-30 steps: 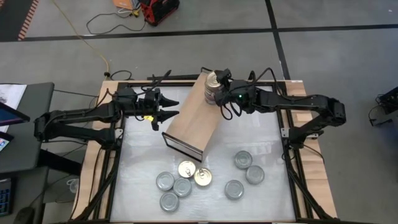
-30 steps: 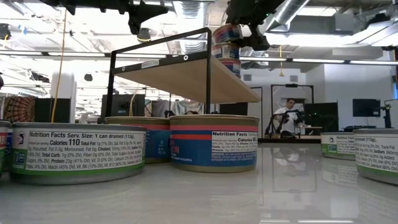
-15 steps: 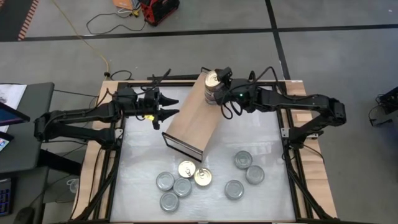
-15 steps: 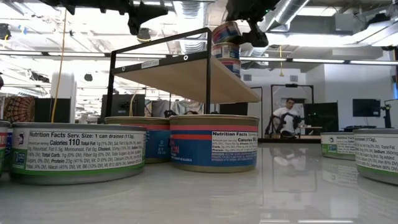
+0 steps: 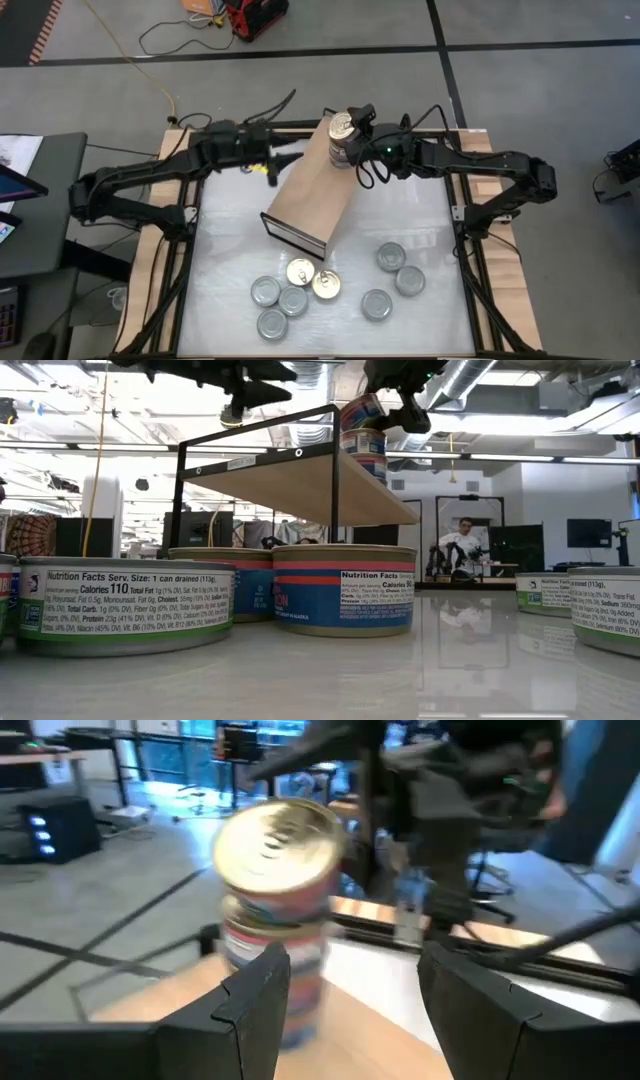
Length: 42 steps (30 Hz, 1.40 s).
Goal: Stack canned seafood by type on shelf
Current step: Stack the blue tuna can on top of the stacked blue tuna cans on the shelf, then put the green tuna can on the shelf
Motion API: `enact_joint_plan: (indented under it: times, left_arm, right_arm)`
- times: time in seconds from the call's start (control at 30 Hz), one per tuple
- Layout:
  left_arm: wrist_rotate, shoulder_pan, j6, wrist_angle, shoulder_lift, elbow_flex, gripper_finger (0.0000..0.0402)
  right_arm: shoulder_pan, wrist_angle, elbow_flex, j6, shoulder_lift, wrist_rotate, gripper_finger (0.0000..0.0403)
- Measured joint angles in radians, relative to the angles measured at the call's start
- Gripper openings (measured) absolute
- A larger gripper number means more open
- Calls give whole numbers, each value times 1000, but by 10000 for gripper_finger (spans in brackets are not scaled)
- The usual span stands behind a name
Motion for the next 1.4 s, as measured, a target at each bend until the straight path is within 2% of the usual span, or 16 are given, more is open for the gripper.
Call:
enact_joint_plan:
  times: [0.33,0.4,0.73,1.07,1.23,1.3,1.4]
  left_arm:
    - [77,70,83,-55,191,171,210]
    - [86,74,106,-61,207,186,210]
    - [94,88,119,-67,212,199,210]
    - [125,87,148,-101,194,199,210]
    - [122,51,280,-126,111,199,210]
    - [123,16,322,-127,71,191,210]
    - [105,-54,352,-125,10,140,210]
  right_arm:
    - [0,-17,0,-24,0,33,360]
    - [5,-12,0,-3,0,0,360]
    - [0,-8,0,-36,0,64,345]
    - [-3,-28,0,40,-13,122,332]
    - [4,-56,1,211,-99,124,332]
    - [15,-132,2,352,-141,124,332]
    - [32,-339,2,643,-189,111,332]
